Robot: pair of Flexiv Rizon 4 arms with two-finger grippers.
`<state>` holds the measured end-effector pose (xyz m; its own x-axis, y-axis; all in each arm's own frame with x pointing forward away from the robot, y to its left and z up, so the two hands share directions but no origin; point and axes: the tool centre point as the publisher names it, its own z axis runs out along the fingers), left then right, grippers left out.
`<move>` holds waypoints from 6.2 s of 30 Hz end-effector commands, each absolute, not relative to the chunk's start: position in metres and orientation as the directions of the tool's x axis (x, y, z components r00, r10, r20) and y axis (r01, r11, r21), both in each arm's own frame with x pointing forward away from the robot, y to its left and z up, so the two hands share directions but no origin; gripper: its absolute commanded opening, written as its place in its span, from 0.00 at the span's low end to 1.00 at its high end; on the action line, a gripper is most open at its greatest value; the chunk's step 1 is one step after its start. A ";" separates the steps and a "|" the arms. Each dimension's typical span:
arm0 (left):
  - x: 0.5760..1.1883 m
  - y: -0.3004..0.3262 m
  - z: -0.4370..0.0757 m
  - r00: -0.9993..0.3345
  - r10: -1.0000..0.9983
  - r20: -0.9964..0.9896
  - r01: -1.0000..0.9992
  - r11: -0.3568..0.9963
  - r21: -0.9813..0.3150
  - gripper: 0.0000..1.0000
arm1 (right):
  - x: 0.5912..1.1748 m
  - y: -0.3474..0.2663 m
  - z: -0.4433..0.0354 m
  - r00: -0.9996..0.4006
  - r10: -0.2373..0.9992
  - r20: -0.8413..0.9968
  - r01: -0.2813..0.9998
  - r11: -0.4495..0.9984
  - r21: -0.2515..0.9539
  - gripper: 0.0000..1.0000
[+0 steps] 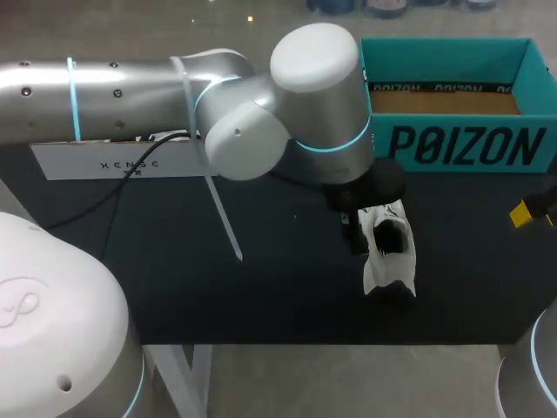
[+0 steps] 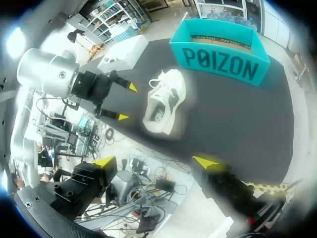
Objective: Take the shoe out of the shoebox, open the shoe tongue, remove and reinsert the insole, then place the shoe into the shoebox
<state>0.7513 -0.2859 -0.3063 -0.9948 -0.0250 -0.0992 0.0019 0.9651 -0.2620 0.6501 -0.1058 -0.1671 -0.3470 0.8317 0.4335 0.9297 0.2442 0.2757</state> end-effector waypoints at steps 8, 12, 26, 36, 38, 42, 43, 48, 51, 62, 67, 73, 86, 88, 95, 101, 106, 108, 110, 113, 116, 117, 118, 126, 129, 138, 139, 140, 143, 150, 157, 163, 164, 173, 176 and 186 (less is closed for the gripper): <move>0.744 -0.300 -0.308 -0.998 -0.035 0.060 -0.048 0.971 -0.235 1.00 | 0.652 -0.105 -0.168 -0.345 0.832 0.433 0.931 0.245 0.272 1.00; 0.741 -0.309 -0.311 -0.996 -0.048 0.070 -0.060 0.982 -0.180 1.00 | 0.652 -0.105 -0.168 -0.345 0.832 0.433 0.931 0.245 0.272 1.00; 0.725 -0.342 -0.334 -0.994 -0.045 0.101 -0.052 0.996 -0.072 1.00 | 0.652 -0.105 -0.168 -0.345 0.832 0.433 0.931 0.245 0.272 1.00; 0.721 -0.352 -0.350 -0.993 -0.032 0.118 -0.039 0.998 -0.058 1.00 | 0.652 -0.105 -0.168 -0.345 0.832 0.433 0.931 0.245 0.272 1.00; 0.720 -0.354 -0.351 -0.992 -0.032 0.120 -0.039 0.998 -0.052 1.00 | 0.652 -0.105 -0.168 -0.345 0.832 0.433 0.931 0.245 0.272 1.00; 0.719 -0.356 -0.354 -0.992 -0.032 0.123 -0.038 0.998 -0.044 1.00 | 0.652 -0.105 -0.168 -0.345 0.832 0.433 0.931 0.245 0.272 1.00; 0.719 -0.356 -0.354 -0.992 -0.031 0.126 -0.037 0.998 -0.044 1.00 | 0.652 -0.105 -0.168 -0.345 0.832 0.433 0.931 0.245 0.272 1.00; 0.719 -0.356 -0.354 -0.992 -0.037 0.125 -0.041 0.999 -0.032 1.00 | 0.652 -0.105 -0.168 -0.345 0.832 0.433 0.931 0.245 0.272 1.00; 0.718 -0.355 -0.353 -0.992 -0.037 0.123 -0.040 0.999 -0.025 1.00 | 0.652 -0.105 -0.168 -0.345 0.832 0.433 0.931 0.245 0.272 1.00; 0.712 -0.355 -0.354 -0.991 -0.026 0.134 -0.026 1.000 0.001 0.41 | 0.652 -0.105 -0.168 -0.345 0.832 0.433 0.931 0.245 0.272 1.00; 0.709 -0.352 -0.355 -0.990 -0.025 0.139 -0.025 1.000 0.004 0.01 | 0.652 -0.105 -0.168 -0.345 0.832 0.433 0.931 0.245 0.272 1.00; 0.705 -0.352 -0.355 -0.989 -0.012 0.149 -0.013 1.000 -0.002 0.00 | 0.652 -0.105 -0.168 -0.345 0.832 0.433 0.931 0.245 0.272 1.00; 0.710 -0.310 -0.322 -0.992 0.081 0.097 0.077 0.996 -0.039 0.00 | 0.652 -0.105 -0.168 -0.345 0.832 0.433 0.931 0.245 0.272 1.00; 0.715 -0.294 -0.310 -0.993 0.092 0.072 0.089 0.995 -0.038 0.00 | 0.652 -0.105 -0.168 -0.345 0.832 0.433 0.931 0.245 0.272 1.00; 0.729 -0.224 -0.270 -0.981 0.191 0.047 0.192 0.981 0.019 0.00 | 0.652 -0.105 -0.168 -0.345 0.832 0.433 0.931 0.245 0.272 1.00; 0.744 -0.155 -0.248 -0.976 0.214 0.046 0.216 0.974 0.065 0.00 | 0.652 -0.105 -0.168 -0.345 0.832 0.433 0.931 0.245 0.272 1.00; 0.756 -0.120 -0.239 -0.969 0.246 0.000 0.245 0.969 0.040 0.00 | 0.652 -0.105 -0.168 -0.345 0.832 0.433 0.931 0.245 0.272 1.00; 0.756 -0.120 -0.239 -0.969 0.246 0.000 0.245 0.969 0.040 0.00 | 0.652 -0.105 -0.168 -0.345 0.832 0.433 0.931 0.245 0.272 1.00; 0.756 -0.120 -0.239 -0.969 0.246 0.000 0.245 0.969 0.040 0.00 | 0.652 -0.105 -0.168 -0.345 0.832 0.433 0.931 0.245 0.272 1.00; 0.756 -0.120 -0.239 -0.969 0.246 0.000 0.245 0.969 0.040 0.00 | 0.652 -0.105 -0.168 -0.345 0.832 0.433 0.931 0.245 0.272 1.00; 0.756 -0.120 -0.239 -0.969 0.246 0.000 0.245 0.969 0.040 0.00 | 0.652 -0.105 -0.168 -0.345 0.832 0.433 0.931 0.245 0.272 1.00; 0.756 -0.120 -0.239 -0.969 0.246 0.000 0.245 0.969 0.040 0.00 | 0.652 -0.105 -0.168 -0.345 0.832 0.433 0.931 0.245 0.272 1.00; 0.756 -0.120 -0.239 -0.969 0.246 0.000 0.245 0.969 0.040 0.00 | 0.652 -0.105 -0.168 -0.345 0.832 0.433 0.931 0.245 0.272 1.00; 0.756 -0.120 -0.239 -0.969 0.246 0.000 0.245 0.969 0.040 0.00 | 0.652 -0.105 -0.168 -0.345 0.832 0.433 0.931 0.245 0.272 1.00; 0.756 -0.120 -0.239 -0.969 0.246 0.000 0.245 0.969 0.040 0.00 | 0.652 -0.105 -0.168 -0.345 0.832 0.433 0.931 0.245 0.272 1.00; 0.756 -0.120 -0.239 -0.969 0.246 0.000 0.245 0.969 0.040 0.00 | 0.652 -0.105 -0.168 -0.345 0.832 0.433 0.931 0.245 0.272 1.00; 0.756 -0.120 -0.239 -0.969 0.246 0.000 0.245 0.969 0.040 0.00 | 0.652 -0.105 -0.168 -0.345 0.832 0.433 0.931 0.245 0.272 1.00; 0.756 -0.120 -0.239 -0.969 0.246 0.000 0.245 0.969 0.040 0.00 | 0.652 -0.105 -0.168 -0.345 0.832 0.433 0.931 0.245 0.272 1.00; 0.756 -0.120 -0.239 -0.969 0.246 0.000 0.245 0.969 0.040 0.00 | 0.652 -0.105 -0.168 -0.345 0.832 0.433 0.931 0.245 0.272 1.00; 0.788 -0.060 -0.215 -0.928 0.371 -0.021 0.366 0.922 0.129 0.00 | 0.652 -0.105 -0.168 -0.345 0.832 0.433 0.931 0.245 0.272 1.00; 0.826 0.009 -0.189 -0.864 0.503 -0.029 0.493 0.856 0.158 0.00 | 0.652 -0.105 -0.168 -0.345 0.832 0.433 0.931 0.245 0.272 1.00; 0.876 0.082 -0.179 -0.830 0.553 -0.069 0.533 0.824 0.190 0.00 | 0.652 -0.105 -0.168 -0.345 0.832 0.433 0.931 0.245 0.272 1.00; 0.883 0.093 -0.177 -0.815 0.574 -0.078 0.553 0.811 0.193 0.00 | 0.652 -0.105 -0.168 -0.345 0.832 0.433 0.931 0.245 0.272 1.00; 0.949 0.178 -0.165 -0.670 0.739 -0.069 0.694 0.657 0.295 0.00 | 0.652 -0.105 -0.168 -0.345 0.832 0.433 0.931 0.245 0.272 1.00; 0.968 0.200 -0.163 -0.596 0.802 -0.042 0.754 0.577 0.314 0.00 | 0.652 -0.105 -0.168 -0.345 0.832 0.433 0.931 0.245 0.272 1.00; 0.991 0.231 -0.165 -0.422 0.903 0.081 0.873 0.380 0.306 0.00 | 0.652 -0.105 -0.168 -0.345 0.832 0.433 0.931 0.245 0.272 1.00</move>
